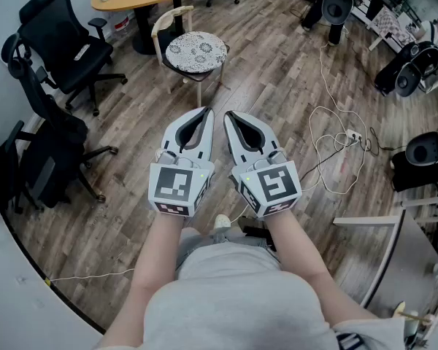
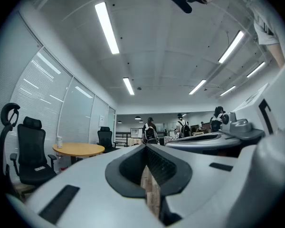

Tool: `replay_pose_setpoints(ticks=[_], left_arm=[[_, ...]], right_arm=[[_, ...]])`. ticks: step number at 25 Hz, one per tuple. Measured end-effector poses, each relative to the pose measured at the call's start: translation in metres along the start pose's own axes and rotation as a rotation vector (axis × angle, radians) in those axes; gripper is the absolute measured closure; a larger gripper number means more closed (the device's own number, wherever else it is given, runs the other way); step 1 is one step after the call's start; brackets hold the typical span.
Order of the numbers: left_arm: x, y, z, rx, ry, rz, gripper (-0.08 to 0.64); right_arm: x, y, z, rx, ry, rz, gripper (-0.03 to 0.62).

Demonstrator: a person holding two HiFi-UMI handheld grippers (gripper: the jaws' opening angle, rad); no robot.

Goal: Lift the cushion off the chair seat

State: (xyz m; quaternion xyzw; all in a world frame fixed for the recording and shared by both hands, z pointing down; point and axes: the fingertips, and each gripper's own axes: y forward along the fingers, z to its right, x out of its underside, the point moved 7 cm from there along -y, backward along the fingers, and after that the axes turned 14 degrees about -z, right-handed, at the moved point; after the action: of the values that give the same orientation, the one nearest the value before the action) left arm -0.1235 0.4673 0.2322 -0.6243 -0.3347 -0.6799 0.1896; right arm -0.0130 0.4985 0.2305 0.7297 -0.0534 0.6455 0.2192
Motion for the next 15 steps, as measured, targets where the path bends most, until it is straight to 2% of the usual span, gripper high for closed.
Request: replay_pose_setpoints(ticks=[7, 13, 15], left_arm=[[-0.008, 0.021, 0.035, -0.007, 0.022, 0.000, 0.557], [-0.014, 0.040, 0.041, 0.009, 0.046, -0.012, 0.557], [-0.016, 0.047, 0.038, 0.015, 0.043, -0.013, 0.557]], right_arm=[[0.010, -0.022, 0.035, 0.007, 0.022, 0.018, 0.569], [0.011, -0.018, 0.054, 0.017, 0.040, 0.034, 0.569], [0.008, -0.016, 0.060, 0.000, 0.065, 0.067, 0.569]])
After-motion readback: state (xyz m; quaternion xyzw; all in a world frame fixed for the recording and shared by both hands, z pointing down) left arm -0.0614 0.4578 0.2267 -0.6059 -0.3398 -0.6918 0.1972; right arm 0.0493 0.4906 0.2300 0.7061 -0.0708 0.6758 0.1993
